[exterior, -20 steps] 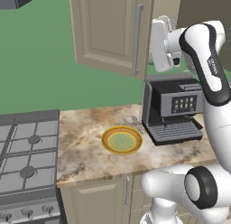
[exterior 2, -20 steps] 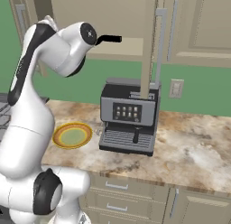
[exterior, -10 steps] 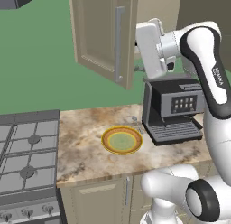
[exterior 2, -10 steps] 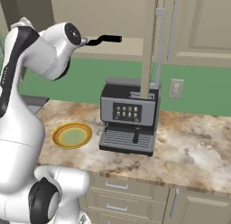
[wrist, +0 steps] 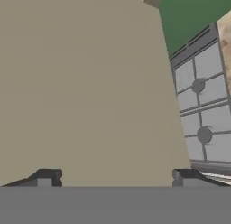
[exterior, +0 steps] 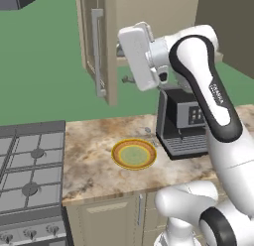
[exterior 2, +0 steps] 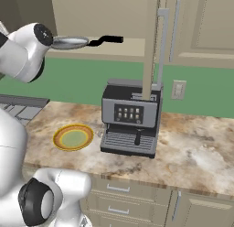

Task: Pick the pan from the cabinet and place it on the stove. Then turn on the stove burner for the pan.

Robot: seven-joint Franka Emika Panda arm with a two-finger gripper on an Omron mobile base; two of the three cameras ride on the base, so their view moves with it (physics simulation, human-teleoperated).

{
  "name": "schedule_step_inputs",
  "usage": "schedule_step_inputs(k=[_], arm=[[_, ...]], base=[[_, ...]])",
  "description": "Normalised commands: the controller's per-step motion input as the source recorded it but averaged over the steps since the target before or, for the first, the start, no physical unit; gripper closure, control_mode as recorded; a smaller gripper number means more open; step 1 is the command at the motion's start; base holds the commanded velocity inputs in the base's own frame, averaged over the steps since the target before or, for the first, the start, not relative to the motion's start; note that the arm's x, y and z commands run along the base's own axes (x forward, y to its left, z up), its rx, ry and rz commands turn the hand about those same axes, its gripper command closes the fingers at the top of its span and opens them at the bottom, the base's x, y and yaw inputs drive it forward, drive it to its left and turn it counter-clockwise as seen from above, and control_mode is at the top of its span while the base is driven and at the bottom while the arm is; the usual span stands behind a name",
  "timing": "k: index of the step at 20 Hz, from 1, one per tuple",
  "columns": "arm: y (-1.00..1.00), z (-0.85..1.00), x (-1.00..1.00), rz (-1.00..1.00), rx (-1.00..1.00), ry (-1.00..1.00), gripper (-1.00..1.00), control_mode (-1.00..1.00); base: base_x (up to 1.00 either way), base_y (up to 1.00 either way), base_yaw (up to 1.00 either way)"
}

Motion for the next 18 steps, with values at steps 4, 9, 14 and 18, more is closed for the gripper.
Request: schedule_step_inputs(k=[4,9,14,18], arm=[[0.53,0.00,-0.07,-0.04,-0.05,-0.04,-1.00,-1.00],[0.29,-0.05,-0.05,-0.08,-0.07,-0.04,-1.00,-1.00],[-0.06,-0.02,0.02,-0.01,-0.05,0.00,-1.00,-1.00],[-0.71,-0.06,0.00,-0.14,0.00,-0.11,-1.00,-1.00]], base=[[0.00,0.00,0.00],[0.00,0.00,0.00],[0.00,0.00,0.00],[0.00,0.00,0.00]])
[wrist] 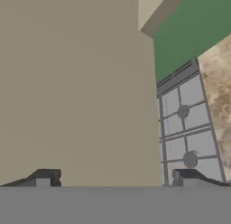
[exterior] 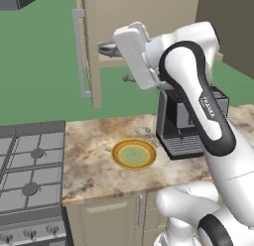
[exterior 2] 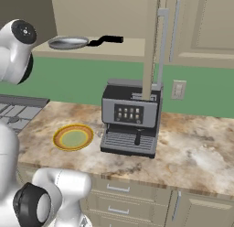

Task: Pick the pan from the cabinet and place it on the stove. Then turn on the stove burner for the pan.

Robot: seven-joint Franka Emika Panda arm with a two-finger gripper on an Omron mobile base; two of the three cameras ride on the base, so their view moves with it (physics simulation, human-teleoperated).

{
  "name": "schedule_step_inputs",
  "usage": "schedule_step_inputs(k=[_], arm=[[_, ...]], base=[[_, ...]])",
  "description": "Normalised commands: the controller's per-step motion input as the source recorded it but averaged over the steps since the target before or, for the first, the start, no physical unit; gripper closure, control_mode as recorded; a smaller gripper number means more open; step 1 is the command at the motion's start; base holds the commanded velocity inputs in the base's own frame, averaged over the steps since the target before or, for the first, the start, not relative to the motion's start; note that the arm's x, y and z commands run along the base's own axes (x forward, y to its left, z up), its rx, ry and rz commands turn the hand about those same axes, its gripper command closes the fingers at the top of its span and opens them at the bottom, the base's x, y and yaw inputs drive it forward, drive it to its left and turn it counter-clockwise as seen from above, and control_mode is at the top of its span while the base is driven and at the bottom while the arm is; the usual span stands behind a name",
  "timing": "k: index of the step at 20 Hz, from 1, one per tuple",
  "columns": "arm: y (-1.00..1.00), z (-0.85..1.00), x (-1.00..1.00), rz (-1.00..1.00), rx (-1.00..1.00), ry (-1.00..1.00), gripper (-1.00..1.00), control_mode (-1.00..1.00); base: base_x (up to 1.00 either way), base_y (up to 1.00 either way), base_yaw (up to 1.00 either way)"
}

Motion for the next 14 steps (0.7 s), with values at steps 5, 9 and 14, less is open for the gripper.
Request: schedule_step_inputs(k=[5,9,14], arm=[[-0.66,-0.14,0.03,-0.29,0.00,-0.10,-1.00,-1.00],[-0.51,-0.04,0.22,-0.33,0.00,-0.11,-1.00,-1.00],[-0.65,0.00,0.38,-0.25,0.00,-0.04,-1.00,-1.00]], base=[[0.00,0.00,0.00],[0.00,0.00,0.00],[0.00,0.00,0.00]])
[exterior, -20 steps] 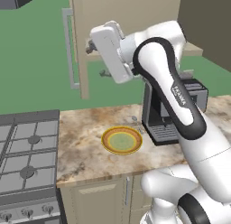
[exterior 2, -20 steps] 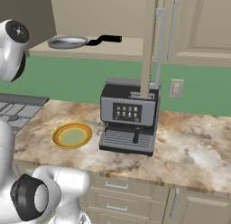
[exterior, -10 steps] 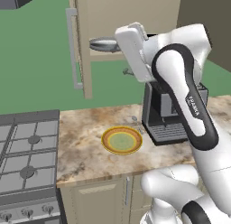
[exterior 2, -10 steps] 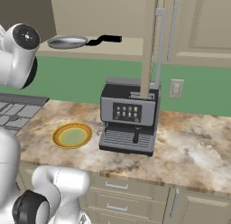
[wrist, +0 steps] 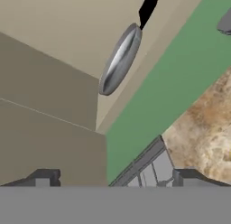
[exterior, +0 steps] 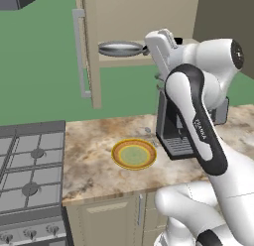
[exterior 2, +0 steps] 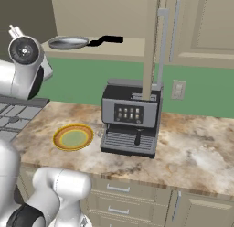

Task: Pick the pan from the cabinet and place it on the stove. Then turn on the stove burner for the pan.

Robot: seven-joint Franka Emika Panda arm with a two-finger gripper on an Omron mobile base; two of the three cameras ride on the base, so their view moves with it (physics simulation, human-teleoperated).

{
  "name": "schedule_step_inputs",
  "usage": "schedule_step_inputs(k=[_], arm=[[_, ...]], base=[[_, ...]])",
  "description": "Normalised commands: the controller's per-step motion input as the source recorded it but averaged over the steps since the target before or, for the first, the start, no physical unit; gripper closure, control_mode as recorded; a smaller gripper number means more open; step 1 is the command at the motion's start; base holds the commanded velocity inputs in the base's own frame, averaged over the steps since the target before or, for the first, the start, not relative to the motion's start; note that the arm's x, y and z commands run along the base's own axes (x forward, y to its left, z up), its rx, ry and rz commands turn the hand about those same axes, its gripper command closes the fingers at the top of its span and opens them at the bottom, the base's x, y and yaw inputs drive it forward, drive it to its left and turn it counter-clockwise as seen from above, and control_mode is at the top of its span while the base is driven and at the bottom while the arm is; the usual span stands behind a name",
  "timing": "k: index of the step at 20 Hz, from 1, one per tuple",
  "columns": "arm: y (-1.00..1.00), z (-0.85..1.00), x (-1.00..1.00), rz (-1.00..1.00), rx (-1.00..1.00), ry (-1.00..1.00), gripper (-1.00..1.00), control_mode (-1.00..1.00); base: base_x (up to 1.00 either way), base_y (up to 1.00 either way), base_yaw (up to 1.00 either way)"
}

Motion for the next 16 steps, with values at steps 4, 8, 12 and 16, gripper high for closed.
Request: schedule_step_inputs(k=[4,8,12,16], arm=[[-0.68,0.01,0.40,-0.19,0.00,-0.01,-1.00,-1.00],[-0.70,0.02,0.48,-0.16,0.00,0.00,-1.00,-1.00],[-0.63,0.08,0.59,-0.13,0.00,0.00,-1.00,-1.00],[-0.63,0.12,0.63,-0.10,0.00,0.03,-1.00,-1.00]], base=[[0.00,0.00,0.00],[0.00,0.00,0.00],[0.00,0.00,0.00],[0.00,0.00,0.00]])
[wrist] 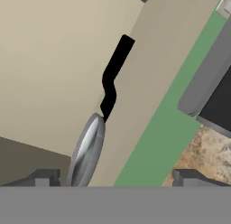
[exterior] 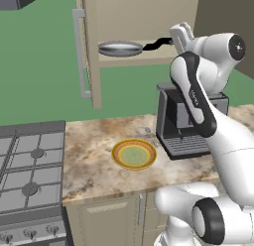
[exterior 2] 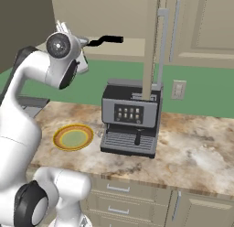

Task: Pick the pan from the cabinet and place it on the stove. Then turn on the stove burner for the pan.

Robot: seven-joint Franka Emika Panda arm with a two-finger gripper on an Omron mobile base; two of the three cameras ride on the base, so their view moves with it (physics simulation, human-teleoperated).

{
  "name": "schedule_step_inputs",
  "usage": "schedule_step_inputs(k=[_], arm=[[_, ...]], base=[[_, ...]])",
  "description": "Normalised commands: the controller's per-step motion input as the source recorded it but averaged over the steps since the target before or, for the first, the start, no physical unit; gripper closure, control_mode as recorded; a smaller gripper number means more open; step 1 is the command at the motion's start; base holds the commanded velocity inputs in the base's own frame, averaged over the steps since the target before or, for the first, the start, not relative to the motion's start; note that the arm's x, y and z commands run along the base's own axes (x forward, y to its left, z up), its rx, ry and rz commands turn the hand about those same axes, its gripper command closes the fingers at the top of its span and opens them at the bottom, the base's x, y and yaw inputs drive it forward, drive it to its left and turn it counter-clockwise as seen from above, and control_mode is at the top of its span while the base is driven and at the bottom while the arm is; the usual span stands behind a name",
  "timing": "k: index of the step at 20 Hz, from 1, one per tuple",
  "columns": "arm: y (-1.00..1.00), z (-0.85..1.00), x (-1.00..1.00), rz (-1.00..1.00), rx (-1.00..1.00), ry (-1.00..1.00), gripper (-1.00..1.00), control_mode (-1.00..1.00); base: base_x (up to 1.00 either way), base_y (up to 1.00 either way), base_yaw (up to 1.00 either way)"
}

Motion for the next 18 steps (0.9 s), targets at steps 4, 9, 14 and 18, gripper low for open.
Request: schedule_step_inputs(k=[4,9,14,18], arm=[[-0.59,0.05,0.66,-0.07,0.00,0.04,-1.00,-1.00],[-0.46,-0.03,0.47,-0.02,0.00,0.06,-1.00,-1.00],[-0.20,0.00,0.40,-0.01,0.00,0.08,-1.00,-1.00],[-0.01,0.00,0.47,-0.02,0.00,0.08,-1.00,-1.00]], base=[[0.00,0.00,0.00],[0.00,0.00,0.00],[0.00,0.00,0.00],[0.00,0.00,0.00]])
